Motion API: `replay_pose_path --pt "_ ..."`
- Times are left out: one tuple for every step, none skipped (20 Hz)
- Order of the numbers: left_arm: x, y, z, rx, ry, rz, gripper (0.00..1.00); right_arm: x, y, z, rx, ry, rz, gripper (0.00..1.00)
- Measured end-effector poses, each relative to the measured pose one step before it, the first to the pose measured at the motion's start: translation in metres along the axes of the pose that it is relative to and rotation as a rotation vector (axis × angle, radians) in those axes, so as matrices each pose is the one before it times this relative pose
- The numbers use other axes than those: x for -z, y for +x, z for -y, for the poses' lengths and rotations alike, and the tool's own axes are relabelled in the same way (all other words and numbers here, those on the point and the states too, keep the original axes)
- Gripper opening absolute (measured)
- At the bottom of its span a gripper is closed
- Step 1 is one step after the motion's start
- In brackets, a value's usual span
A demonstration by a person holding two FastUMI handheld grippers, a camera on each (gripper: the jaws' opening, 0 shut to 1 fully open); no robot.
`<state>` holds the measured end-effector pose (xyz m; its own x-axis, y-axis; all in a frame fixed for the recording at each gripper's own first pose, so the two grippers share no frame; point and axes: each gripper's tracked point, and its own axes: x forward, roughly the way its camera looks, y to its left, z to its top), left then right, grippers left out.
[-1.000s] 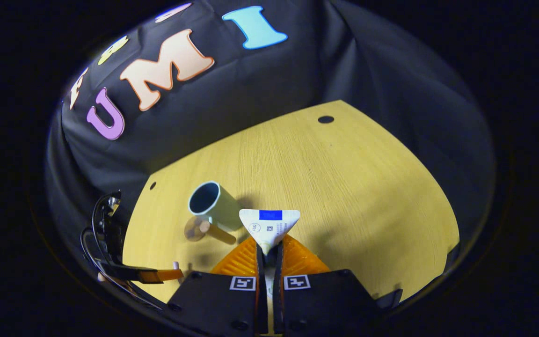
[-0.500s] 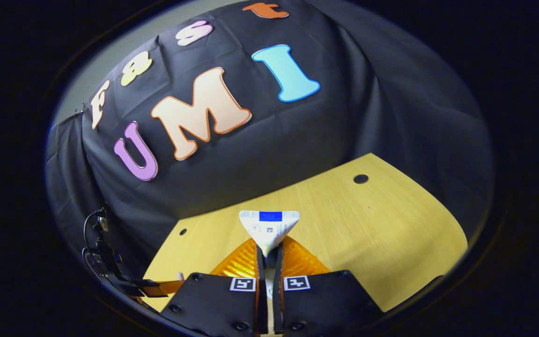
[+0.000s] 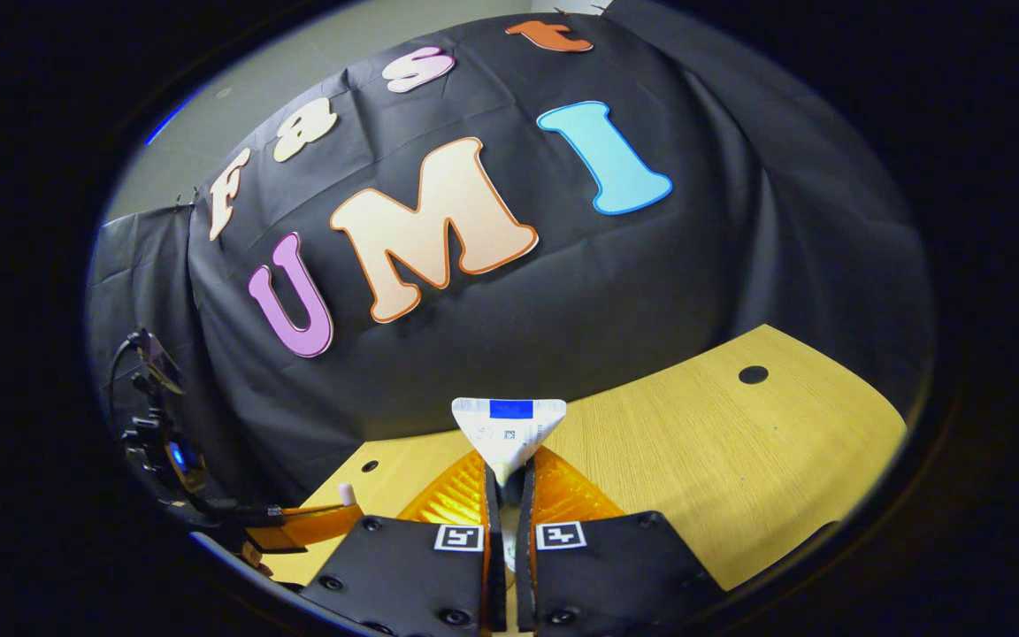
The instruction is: Put the toothbrush and toothpaste on the desktop into the cup, then pick up the cup and place it on the coaster on the desktop.
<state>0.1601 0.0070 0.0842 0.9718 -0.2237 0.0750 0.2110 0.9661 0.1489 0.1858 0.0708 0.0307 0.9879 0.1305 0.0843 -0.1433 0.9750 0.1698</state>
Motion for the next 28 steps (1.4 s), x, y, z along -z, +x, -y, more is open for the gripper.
replay_pose_path --pt "-0.00956 0.00185 0.00393 0.02258 0.00605 0.03934 0.0 0.0061 0.00454 -0.00012 0.00626 -0.01307 0.00127 0.07" --pt "-0.0109 0.0027 0.00312 0.02122 0.0032 0.04513 0.0 0.00637 0.00404 0.00068 0.00768 -0.02093 -0.00019 0.07" --pt "-0.00879 0.0027 0.00393 0.02146 -0.00196 0.0374 0.0 0.00668 0.00338 0.00097 0.00749 -0.01979 0.00053 0.07" --pt "-0.00643 0.00372 0.00349 0.02225 -0.00345 0.0289 0.0 0.00553 0.00293 -0.00073 0.00404 -0.01377 -0.00051 0.07" --pt "-0.00365 0.00471 0.00286 0.01788 -0.00154 0.0192 0.0 0.00763 0.00362 0.00021 0.00591 -0.00997 -0.00522 0.07" --pt "-0.00239 0.00418 0.00252 0.01736 -0.00014 0.01485 0.0 0.00744 0.0033 0.00121 0.00852 -0.00391 -0.00735 0.08" --pt "-0.00118 0.00267 0.00373 0.01831 -0.00113 0.01274 0.0 0.00674 0.00168 0.00121 0.01072 0.001 -0.00734 0.07" --pt "-0.00308 0.0036 0.00379 0.0212 -0.00468 0.01641 0.0 0.0065 0.00276 0.00057 0.00629 -0.00029 -0.00858 0.08" --pt "-0.00162 0.00302 0.00362 0.01787 -0.0069 0.01135 0.0 0.00622 0.00091 0.00283 0.01592 0.0015 -0.00565 0.08" --pt "-0.00199 0.00298 0.00266 0.01701 -0.00909 0.01284 0.0 0.00477 0.0011 0.00263 0.01053 0.00197 -0.00635 0.09" --pt "0.00004 0.00299 0.0028 0.01724 -0.01054 0.00962 0.0 0.00367 -0.00026 0.00163 0.0045 0.0006 -0.00443 0.11" --pt "-0.00013 0.00146 0.00114 0.00854 -0.0089 0.0066 0.0 0.00133 -0.00075 0.00109 0.00318 0.00137 0.00009 0.11" --pt "-0.00019 0.00121 0.0005 0.00728 -0.00359 0.0077 0.0 0.00293 -0.0002 0.00178 0.00505 0.00292 -0.00102 0.15" --pt "0.00091 0.0002 -0.00049 0.00229 0.00373 0.00295 0.0 0.00123 -0.00067 0.00003 0.00095 0.0061 -0.00457 0.16" --pt "0.00151 0.00194 -0.00269 -0.00401 0.01532 -0.00519 0.0 0.00233 -0.0018 0.00299 0.01402 0.00485 -0.0083 0.21" --pt "0.00205 -0.00218 -0.00288 -0.00547 0.01774 -0.0037 0.0 0.00245 -0.00252 0.00056 -0.00148 0.00705 -0.00085 0.23" --pt "0.0002 -0.00116 -0.00118 -0.00048 0.0082 0.00277 0.0 -0.0002 -0.00521 -0.00137 -0.00522 0.01062 0.00495 0.23" --pt "0.002 -0.00174 -0.00009 0.00096 0.00021 -0.00198 0.0 -0.00255 -0.00419 -0.00218 -0.00806 0.01029 0.01115 0.31" --pt "0.00139 -0.00194 0.00033 0.00141 -0.00264 -0.00193 0.0 -0.00363 -0.00617 0.00016 0.00056 0.00517 0.01145 0.56" --pt "-0.00017 -0.00264 0.00063 0.00108 -0.00152 -0.00006 0.0 -0.00508 -0.00447 0.00191 0.00642 -0.00093 0.01662 0.69" --pt "-0.00112 -0.00037 0.00025 -0.00033 -0.00056 0.00312 0.0 -0.00664 -0.00426 0.00287 0.00914 -0.00219 0.017 0.75" --pt "-0.0023 -0.0017 0.00188 0.00286 0.00022 0.00697 0.0 -0.00777 -0.00597 0.00223 0.0064 0.00055 0.02288 0.92" --pt "-0.0028 0.00035 0.0022 0.00292 0.00224 0.0081 0.0 -0.00913 -0.00666 0.0035 0.0112 -0.00107 0.0243 0.97" --pt "-0.00199 0.00064 0.00266 0.00501 0.00301 0.00782 0.0 -0.00894 -0.00558 0.00376 0.01047 -0.0013 0.02166 0.97" --pt "-0.00266 0.00115 0.00343 0.00534 0.00219 0.00854 0.0 -0.00676 -0.00539 0.006 0.01539 -0.00191 0.01723 0.99" --pt "-0.00127 0.00142 0.00482 0.00954 0.00064 0.00578 0.0 -0.00648 -0.00633 0.0051 0.01282 0.00001 0.01374 0.99" --pt "-0.0005 0.0039 0.00365 0.00815 -0.00346 0.00587 0.0 -0.00434 -0.00553 0.00548 0.01017 0.00354 0.00997 0.98" --pt "0.00012 0.00277 0.00536 0.01061 -0.00681 0.00836 0.0 -0.00288 -0.00501 0.0049 0.00868 0.0046 0.00486 0.98"
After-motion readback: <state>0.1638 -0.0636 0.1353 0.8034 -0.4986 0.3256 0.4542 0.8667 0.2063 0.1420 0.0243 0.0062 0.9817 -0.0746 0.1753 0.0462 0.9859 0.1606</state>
